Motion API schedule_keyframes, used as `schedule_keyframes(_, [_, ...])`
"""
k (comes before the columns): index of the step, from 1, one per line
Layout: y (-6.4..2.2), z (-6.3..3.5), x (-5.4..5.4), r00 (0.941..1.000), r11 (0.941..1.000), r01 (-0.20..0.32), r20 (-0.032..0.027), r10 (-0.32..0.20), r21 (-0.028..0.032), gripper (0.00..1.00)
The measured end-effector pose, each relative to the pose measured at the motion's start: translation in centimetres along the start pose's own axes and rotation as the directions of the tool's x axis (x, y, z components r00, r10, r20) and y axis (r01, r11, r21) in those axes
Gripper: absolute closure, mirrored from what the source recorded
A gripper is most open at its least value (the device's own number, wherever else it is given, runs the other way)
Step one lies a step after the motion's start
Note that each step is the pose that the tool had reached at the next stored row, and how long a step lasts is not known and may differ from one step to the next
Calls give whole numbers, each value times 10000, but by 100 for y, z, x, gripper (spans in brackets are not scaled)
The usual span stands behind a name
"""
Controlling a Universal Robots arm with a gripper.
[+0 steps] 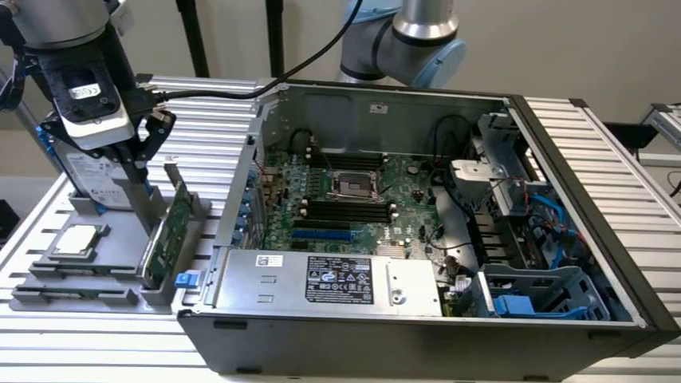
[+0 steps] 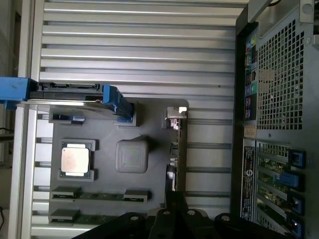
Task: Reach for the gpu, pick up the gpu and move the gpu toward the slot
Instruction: 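Pick up the gpu and move the gpu toward the slot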
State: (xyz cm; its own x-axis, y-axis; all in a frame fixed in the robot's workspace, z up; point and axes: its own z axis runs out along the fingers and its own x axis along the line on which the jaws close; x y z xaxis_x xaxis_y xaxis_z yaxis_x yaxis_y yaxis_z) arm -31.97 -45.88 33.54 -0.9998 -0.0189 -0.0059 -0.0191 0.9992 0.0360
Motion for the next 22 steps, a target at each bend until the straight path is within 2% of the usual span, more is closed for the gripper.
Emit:
schedule_keyframes(7, [0,0,0,10000,10000,0,0,0,0,88])
schedule_keyframes(9, [0,0,0,10000,10000,0,0,0,-1,76])
schedule_keyframes(10, [0,0,0,10000,10000,0,0,0,0,76])
schedule_keyframes(12, [0,0,0,10000,10000,0,-1,0,1,64])
schedule_keyframes(13, [0,5,-1,10000,10000,0,0,0,9,64])
schedule_keyframes(14, [-1,14,0,10000,10000,1,2,-1,25,58])
schedule_keyframes(17, [-7,57,6,10000,10000,-4,10,4,65,58])
schedule_keyframes(22, [-57,146,8,10000,10000,-14,27,14,69,58])
